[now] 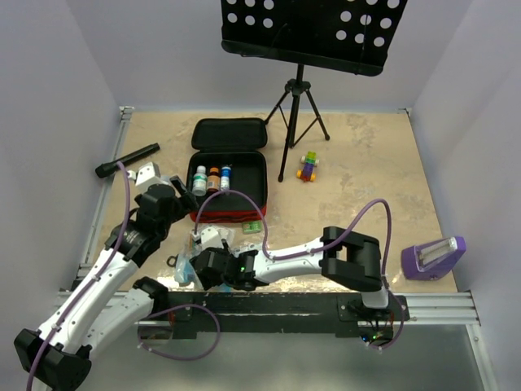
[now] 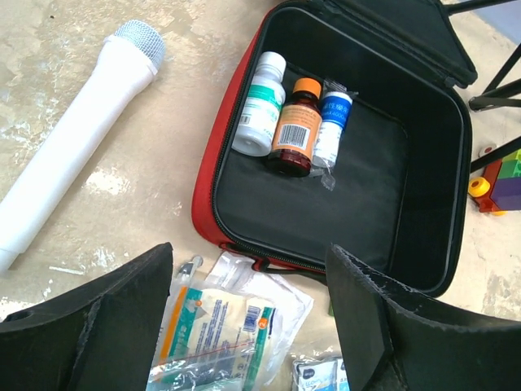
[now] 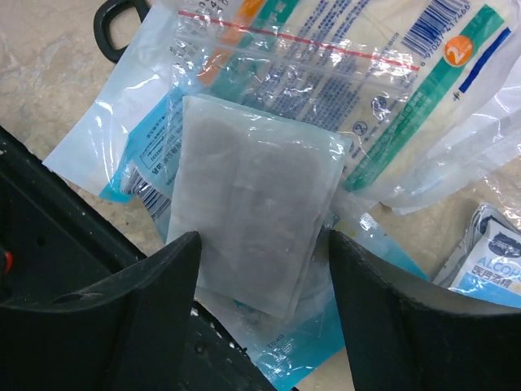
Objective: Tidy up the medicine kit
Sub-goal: Pick up the medical item at the center of the board.
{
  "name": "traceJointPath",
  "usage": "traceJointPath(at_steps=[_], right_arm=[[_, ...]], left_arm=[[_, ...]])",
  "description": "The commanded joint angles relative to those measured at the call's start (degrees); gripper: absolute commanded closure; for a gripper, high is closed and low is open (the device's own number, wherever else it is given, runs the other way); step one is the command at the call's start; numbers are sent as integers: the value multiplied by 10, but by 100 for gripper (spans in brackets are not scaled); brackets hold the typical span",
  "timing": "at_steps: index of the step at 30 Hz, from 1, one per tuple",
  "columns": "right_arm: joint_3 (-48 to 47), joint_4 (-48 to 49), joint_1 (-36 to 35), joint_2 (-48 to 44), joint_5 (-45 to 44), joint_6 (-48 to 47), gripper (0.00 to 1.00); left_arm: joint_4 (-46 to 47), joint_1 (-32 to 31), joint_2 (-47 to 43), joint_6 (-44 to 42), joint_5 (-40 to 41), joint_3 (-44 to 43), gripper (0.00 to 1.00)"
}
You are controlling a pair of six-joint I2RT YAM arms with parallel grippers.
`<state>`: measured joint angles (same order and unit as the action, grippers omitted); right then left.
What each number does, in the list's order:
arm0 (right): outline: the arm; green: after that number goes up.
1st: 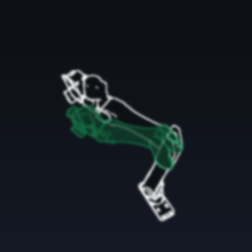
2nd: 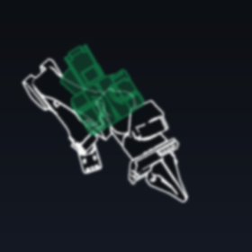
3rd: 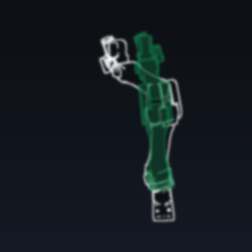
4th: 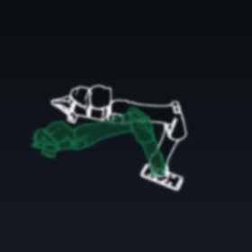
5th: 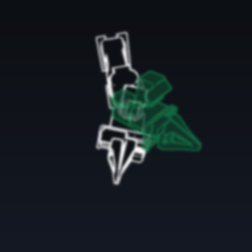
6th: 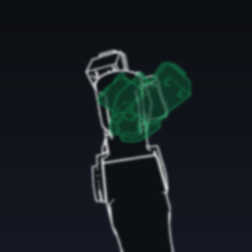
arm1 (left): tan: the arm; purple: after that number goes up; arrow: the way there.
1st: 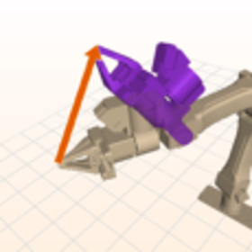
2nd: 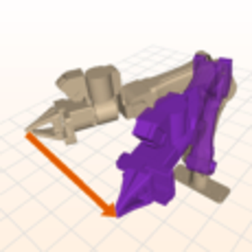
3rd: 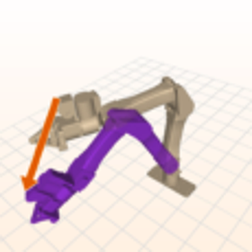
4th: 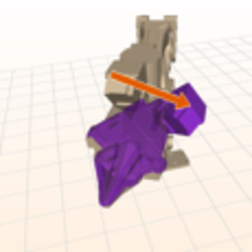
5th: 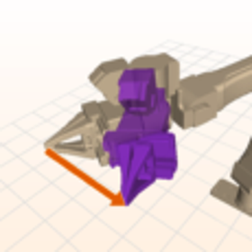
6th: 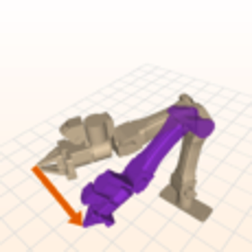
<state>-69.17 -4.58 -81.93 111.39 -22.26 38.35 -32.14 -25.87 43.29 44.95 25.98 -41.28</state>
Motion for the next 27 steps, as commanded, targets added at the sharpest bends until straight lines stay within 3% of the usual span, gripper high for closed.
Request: traceJointPath(at_steps=[1,4,7,12,18,23,27], right_arm=[[-33,-52,1,15,-58,38,37],[-16,-57,2,-6,-76,52,57],[-2,-70,3,-25,-90,63,69],[45,-91,3,-82,-111,83,77],[94,-133,9,-160,-137,110,76],[102,-141,19,-166,-146,118,48],[79,-107,13,-173,-140,81,41]], left_arm=[[12,4,1,1,-1,15,20],[16,4,-3,0,-3,23,20],[21,4,-3,-3,-5,27,20],[27,4,5,-6,-11,28,20],[39,4,10,-7,-16,37,20],[46,4,22,-2,-29,47,20],[45,4,23,1,-25,51,20]])
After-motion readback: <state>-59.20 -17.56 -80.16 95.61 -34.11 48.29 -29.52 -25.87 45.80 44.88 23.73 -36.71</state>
